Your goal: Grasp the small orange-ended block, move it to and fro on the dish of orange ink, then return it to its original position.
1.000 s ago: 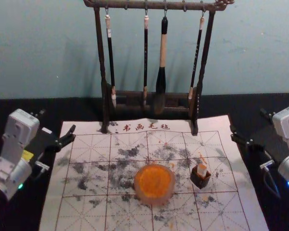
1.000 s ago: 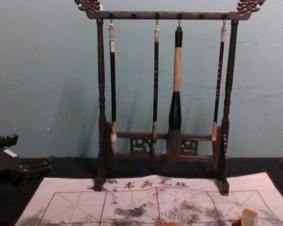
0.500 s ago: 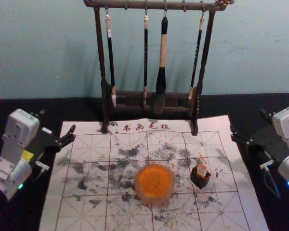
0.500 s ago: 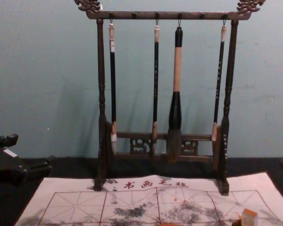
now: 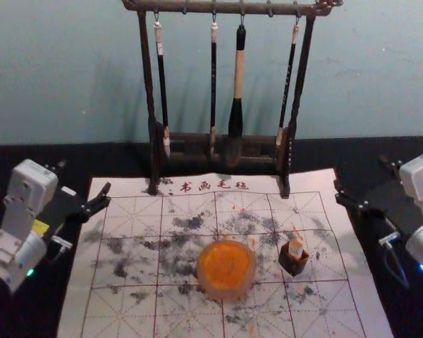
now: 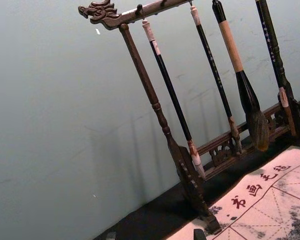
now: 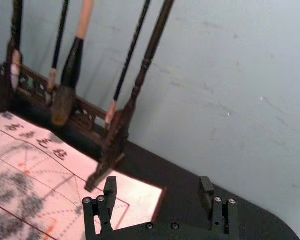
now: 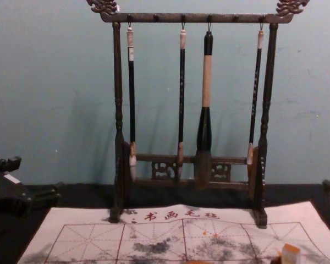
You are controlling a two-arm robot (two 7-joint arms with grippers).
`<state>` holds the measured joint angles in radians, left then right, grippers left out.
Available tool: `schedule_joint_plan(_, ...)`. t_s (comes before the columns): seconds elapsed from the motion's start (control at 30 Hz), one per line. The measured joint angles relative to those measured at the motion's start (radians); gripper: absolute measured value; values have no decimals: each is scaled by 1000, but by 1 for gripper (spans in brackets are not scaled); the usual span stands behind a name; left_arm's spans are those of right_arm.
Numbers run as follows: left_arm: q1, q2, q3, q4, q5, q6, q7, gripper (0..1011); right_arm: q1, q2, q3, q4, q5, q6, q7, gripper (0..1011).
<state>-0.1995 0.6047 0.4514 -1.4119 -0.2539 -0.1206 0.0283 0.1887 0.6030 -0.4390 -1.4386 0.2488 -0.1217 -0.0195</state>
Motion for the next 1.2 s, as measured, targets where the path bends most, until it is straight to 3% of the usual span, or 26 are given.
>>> schedule_joint_plan(0.2,0,0,0,0,0,0,0,1001,-33,8,23,-68,13,3,29,1000)
schedule_joint_plan(0.37,0,0,0,0,0,0,0,1001,-81,41,47,-156,74,6,118,1000)
schedule_joint_plan(0.63,0,0,0,0,0,0,0,1001,-145,84,54,-242,129,6,237,1000)
schedule_joint_plan(0.9,0,0,0,0,0,0,0,1001,-175,95,42,-268,148,34,315,1000)
schedule_joint_plan(1.2,0,0,0,0,0,0,0,1001,-173,85,29,-251,159,99,379,1000)
